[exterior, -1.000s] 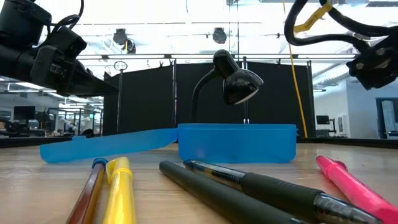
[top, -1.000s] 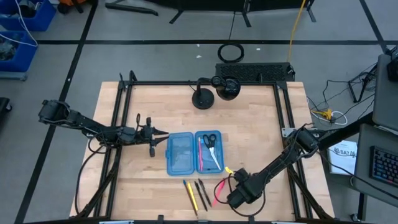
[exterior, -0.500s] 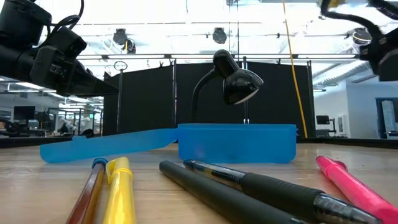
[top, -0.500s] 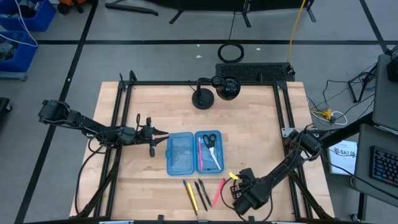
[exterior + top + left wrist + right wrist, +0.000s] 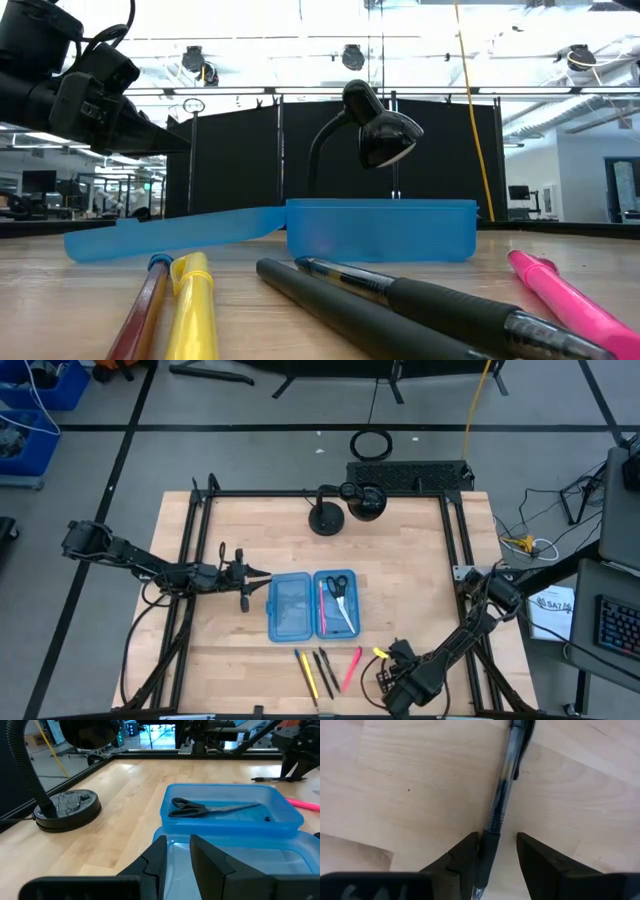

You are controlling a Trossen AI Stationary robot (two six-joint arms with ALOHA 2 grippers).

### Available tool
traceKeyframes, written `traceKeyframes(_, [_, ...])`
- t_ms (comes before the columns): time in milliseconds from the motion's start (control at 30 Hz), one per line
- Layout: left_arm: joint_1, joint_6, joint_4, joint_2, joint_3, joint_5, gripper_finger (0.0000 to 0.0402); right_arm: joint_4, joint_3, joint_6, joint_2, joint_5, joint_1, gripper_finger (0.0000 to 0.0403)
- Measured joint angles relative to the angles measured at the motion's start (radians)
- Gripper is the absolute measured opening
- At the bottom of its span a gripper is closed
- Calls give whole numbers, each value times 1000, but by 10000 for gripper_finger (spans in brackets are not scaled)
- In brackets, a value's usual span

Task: Pick & place school supplies into a supply box
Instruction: Put the right black pen into the blue supply box

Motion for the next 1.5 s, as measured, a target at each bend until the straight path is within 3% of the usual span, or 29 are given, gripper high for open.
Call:
traceKeyframes(133, [0,-11,0,0,0,0,88,10,0,-67,11,-2,-2,101])
traceKeyframes(267, [0,-19,0,0,0,5,88,55,-36,-92,12,-1,-3,31])
traceKeyframes(533, [0,-38,0,0,0,43,88,72,-52,-94,-20,11,-1,25])
traceKeyframes(733, [0,-55,-6,0,0,46,88,129,-59,-103,-129,150,12,25])
traceKeyframes(900, [-2,-56,-14,0,0,51,88,124,-57,-102,-224,360,9,25])
traceKeyframes(1033, [-2,-58,-14,0,0,51,88,126,-55,-151,-301,537,-38,25])
traceKeyframes(1133, [-2,-59,-14,0,0,51,88,126,-55,-203,-338,597,-107,25])
traceKeyframes(1300, [-2,-60,-14,0,0,52,88,223,-53,-406,-395,576,-266,25])
traceKeyframes(1500, [-2,-64,-14,0,0,52,88,455,-52,-686,-378,402,-468,26])
